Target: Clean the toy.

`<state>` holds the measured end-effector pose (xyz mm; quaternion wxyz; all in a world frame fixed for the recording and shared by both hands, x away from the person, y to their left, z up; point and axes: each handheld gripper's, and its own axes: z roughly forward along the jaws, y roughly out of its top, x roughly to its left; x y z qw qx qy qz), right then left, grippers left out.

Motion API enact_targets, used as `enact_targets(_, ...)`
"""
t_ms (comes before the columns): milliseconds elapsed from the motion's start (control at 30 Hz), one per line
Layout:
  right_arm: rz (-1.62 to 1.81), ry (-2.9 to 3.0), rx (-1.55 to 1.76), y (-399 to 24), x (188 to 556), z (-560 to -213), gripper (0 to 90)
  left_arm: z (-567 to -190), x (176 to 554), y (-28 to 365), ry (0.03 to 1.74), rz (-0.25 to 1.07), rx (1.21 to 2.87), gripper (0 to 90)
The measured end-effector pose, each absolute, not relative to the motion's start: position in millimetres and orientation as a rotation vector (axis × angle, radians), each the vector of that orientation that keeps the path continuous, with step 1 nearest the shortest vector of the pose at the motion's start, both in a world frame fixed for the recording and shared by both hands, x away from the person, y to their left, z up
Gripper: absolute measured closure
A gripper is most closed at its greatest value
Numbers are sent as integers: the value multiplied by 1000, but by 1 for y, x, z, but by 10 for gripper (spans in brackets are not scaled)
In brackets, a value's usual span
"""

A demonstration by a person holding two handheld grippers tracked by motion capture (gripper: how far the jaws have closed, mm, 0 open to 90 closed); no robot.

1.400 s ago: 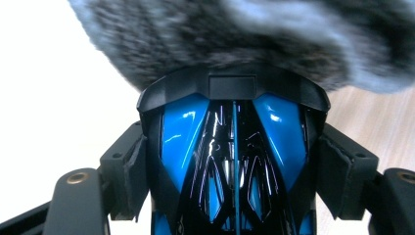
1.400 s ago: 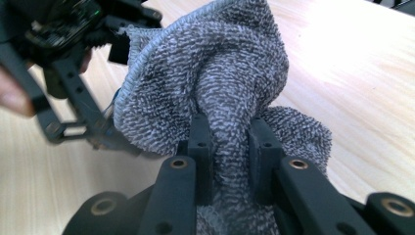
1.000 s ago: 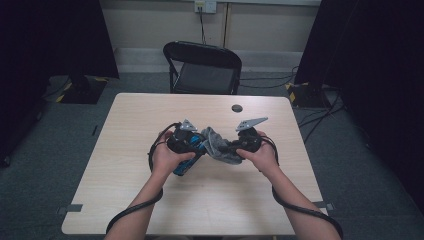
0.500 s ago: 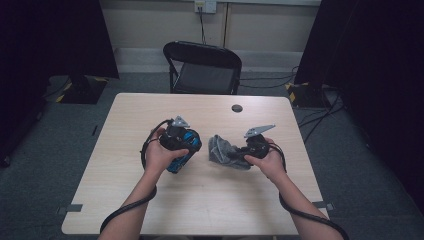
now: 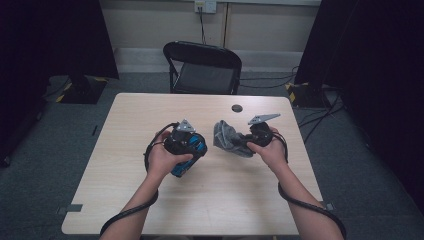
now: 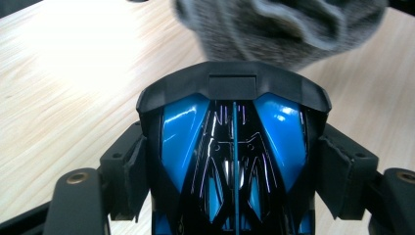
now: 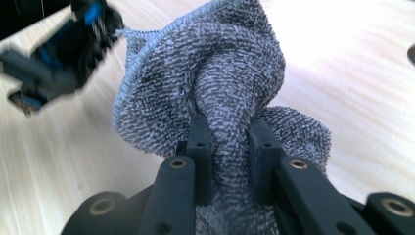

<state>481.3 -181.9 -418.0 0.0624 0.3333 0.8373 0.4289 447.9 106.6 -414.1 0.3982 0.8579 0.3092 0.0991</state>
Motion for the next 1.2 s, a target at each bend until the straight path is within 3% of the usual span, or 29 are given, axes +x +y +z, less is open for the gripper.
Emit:
enact_targets(433, 1364, 2551, 903, -144, 483, -396, 758, -420, 446, 81, 745, 222, 2201, 255)
enact_targets(1200, 1357, 2700, 848, -152, 460, -428, 758, -416, 461, 106, 840, 278, 2163, 255)
